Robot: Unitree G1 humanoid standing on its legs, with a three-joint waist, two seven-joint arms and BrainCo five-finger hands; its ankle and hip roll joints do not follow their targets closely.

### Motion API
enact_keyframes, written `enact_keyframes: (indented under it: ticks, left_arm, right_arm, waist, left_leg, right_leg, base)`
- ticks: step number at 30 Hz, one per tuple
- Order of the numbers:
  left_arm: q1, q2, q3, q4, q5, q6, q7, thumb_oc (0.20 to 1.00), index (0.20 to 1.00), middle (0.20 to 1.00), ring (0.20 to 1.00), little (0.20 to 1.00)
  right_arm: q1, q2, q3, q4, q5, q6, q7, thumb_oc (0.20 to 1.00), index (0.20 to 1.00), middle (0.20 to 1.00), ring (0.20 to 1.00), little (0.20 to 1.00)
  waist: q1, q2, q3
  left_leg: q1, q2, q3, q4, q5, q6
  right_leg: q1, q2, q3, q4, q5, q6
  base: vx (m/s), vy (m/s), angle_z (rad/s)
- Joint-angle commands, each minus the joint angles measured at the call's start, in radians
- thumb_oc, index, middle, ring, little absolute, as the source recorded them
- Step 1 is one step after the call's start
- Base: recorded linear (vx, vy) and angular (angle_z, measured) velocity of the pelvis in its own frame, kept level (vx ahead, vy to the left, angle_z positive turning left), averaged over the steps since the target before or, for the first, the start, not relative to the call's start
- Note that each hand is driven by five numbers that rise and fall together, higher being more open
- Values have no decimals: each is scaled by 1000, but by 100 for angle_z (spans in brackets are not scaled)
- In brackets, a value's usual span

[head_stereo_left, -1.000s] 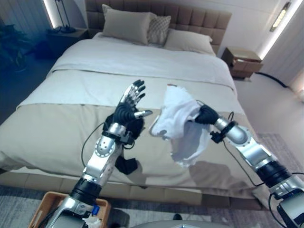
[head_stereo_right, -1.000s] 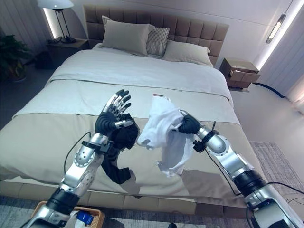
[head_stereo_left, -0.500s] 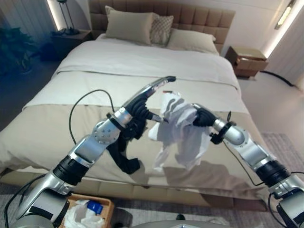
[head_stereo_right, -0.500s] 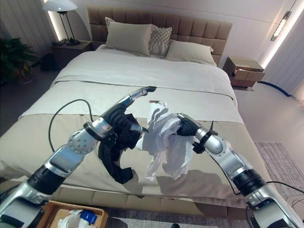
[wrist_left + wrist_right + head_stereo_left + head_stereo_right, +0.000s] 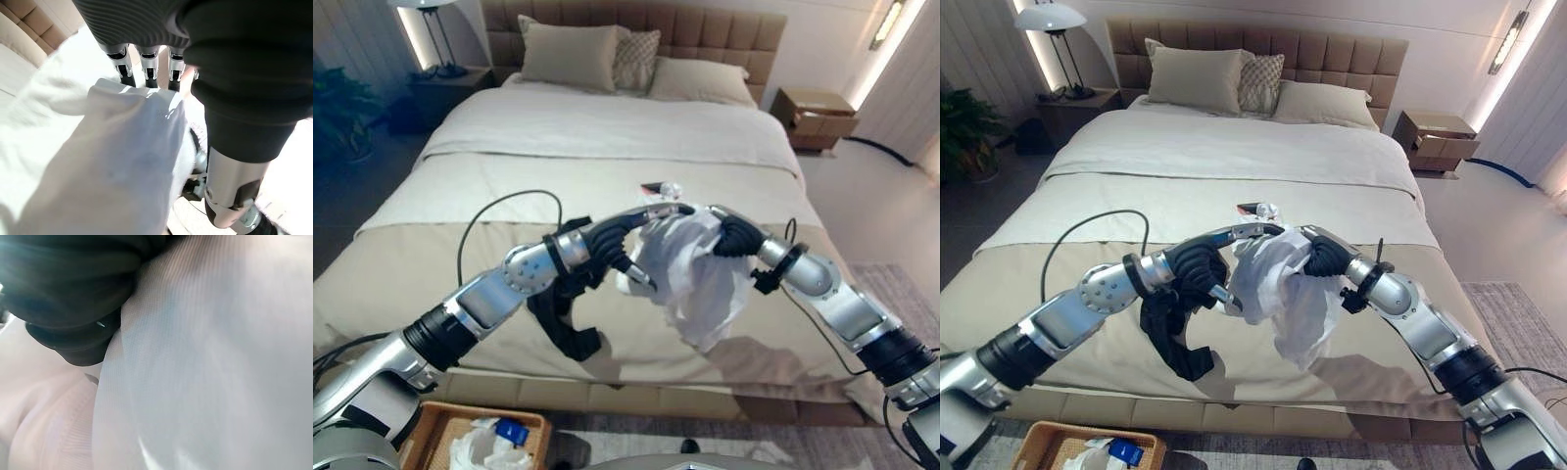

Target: Pick up clothes into the bucket

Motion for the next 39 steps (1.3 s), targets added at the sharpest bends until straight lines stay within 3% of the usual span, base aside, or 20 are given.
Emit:
enact_keyframes:
  ticks: [1, 6, 15, 17, 18, 23, 39]
  left_arm:
    - [-69, 42, 10, 84, 99, -22, 36, 1000, 1000, 1000, 1000, 1000]
    - [-5, -14, 101, 122, 282, -38, 119, 1000, 1000, 1000, 1000, 1000]
    - [82, -121, 201, 108, 465, -57, 186, 1000, 1000, 1000, 1000, 1000]
    - [99, -151, 220, 117, 514, -55, 215, 809, 809, 809, 809, 809]
    - [119, -189, 235, 123, 534, -56, 241, 219, 219, 219, 219, 219]
    - [146, -242, 247, 130, 539, -59, 259, 200, 200, 200, 200, 200]
    - [175, -276, 259, 151, 525, -62, 276, 200, 200, 200, 200, 200]
  right_arm:
    - [-87, -2, -86, -131, 115, -79, -26, 200, 200, 200, 200, 200]
    - [-69, 5, -121, -182, 121, -87, -22, 200, 200, 200, 200, 200]
    - [-60, 30, -141, -205, 110, -88, -18, 200, 200, 200, 200, 200]
    - [-56, 36, -144, -208, 108, -87, -20, 200, 200, 200, 200, 200]
    - [-53, 45, -149, -213, 110, -88, -21, 200, 200, 200, 200, 200]
    - [-50, 54, -156, -227, 126, -87, -22, 200, 200, 200, 200, 200]
    - [-50, 69, -141, -230, 140, -88, -20, 200, 200, 200, 200, 200]
  waist:
    - [2, -45, -17]
    - [7, -52, -17]
    - [13, -59, -20]
    - [14, -60, -22]
    - [15, -63, -22]
    - [12, -65, -24]
    - [13, -66, -29]
  left_leg:
    - [-41, 13, -1, 89, -43, 1]
    - [-43, 14, -3, 89, -45, 1]
    - [-40, 14, -4, 88, -51, 4]
    - [-40, 14, -3, 88, -52, 4]
    - [-40, 14, -3, 87, -52, 4]
    - [-42, 13, -1, 87, -54, 6]
    - [-45, 7, 2, 88, -56, 10]
  right_leg:
    - [-17, -94, -50, 80, 19, 96]
    - [-16, -91, -51, 79, 13, 94]
    - [-14, -90, -52, 77, 6, 91]
    - [-13, -89, -52, 77, 5, 91]
    - [-12, -89, -53, 76, 3, 90]
    - [-14, -90, -50, 76, 2, 88]
    - [-16, -94, -47, 75, 6, 88]
  base:
    - [0, 0, 0]
    - [0, 0, 0]
    - [0, 0, 0]
    - [0, 0, 0]
    - [0, 0, 0]
    - [0, 0, 0]
    - [0, 0, 0]
